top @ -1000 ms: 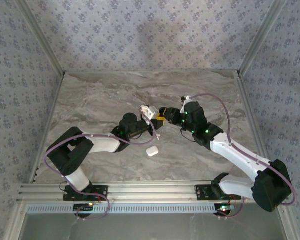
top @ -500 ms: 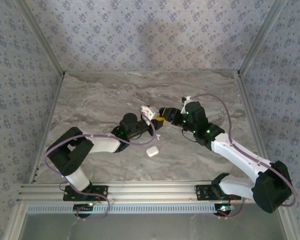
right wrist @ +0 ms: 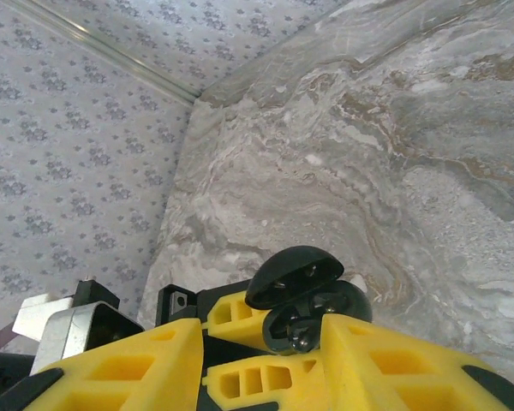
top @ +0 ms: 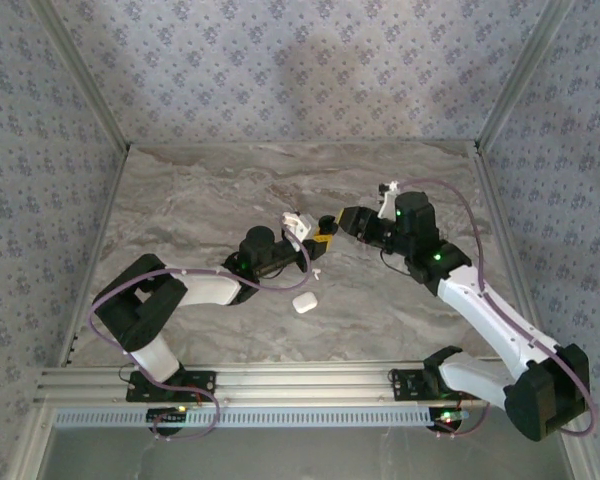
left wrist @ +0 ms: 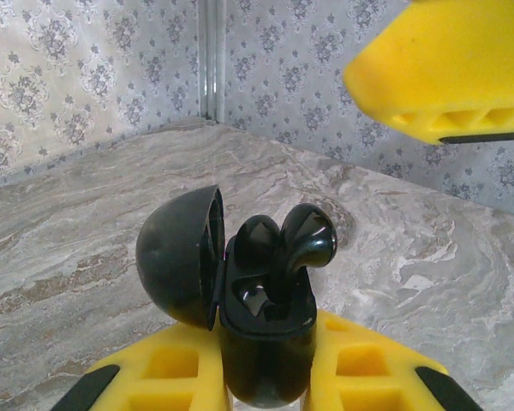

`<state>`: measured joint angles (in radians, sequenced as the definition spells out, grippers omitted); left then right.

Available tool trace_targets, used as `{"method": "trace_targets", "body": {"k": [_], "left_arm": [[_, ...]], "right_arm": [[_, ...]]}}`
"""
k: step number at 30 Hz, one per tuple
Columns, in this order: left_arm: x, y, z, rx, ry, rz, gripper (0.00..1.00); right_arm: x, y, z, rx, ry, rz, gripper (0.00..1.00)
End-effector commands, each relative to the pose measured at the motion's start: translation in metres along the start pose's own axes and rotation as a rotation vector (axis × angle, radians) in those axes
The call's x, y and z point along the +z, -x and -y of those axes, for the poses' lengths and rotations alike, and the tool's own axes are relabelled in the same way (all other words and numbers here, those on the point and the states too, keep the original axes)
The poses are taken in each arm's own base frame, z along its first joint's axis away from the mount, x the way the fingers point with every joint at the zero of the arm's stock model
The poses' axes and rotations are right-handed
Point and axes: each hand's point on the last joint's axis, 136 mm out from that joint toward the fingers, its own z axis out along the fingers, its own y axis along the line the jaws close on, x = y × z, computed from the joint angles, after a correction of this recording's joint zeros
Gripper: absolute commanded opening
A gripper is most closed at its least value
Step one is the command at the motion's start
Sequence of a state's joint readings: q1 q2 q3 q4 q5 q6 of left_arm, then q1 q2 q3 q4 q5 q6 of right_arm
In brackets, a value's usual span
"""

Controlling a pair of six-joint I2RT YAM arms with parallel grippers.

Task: Insert wireless bluetooth earbuds into charging case

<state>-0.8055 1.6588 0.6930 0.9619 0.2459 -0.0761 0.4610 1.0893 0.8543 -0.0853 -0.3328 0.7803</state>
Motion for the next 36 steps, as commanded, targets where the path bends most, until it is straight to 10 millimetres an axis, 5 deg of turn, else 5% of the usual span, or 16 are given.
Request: {"method": "trace_targets", "body": {"k": [1,36], "left_arm": [[0.0,0.028,0.008,0.031,-0.027,0.067,0.12],[-0.004,0.029,0.009,0.037,-0.028,0.064,0.12]], "right_arm": [[0.004,-0.003,-0.013,0.005,0.059,-0.057,0.4],[0.021,-0.016,-0.014,0.017,0.104,-0.131,0.35]]}}
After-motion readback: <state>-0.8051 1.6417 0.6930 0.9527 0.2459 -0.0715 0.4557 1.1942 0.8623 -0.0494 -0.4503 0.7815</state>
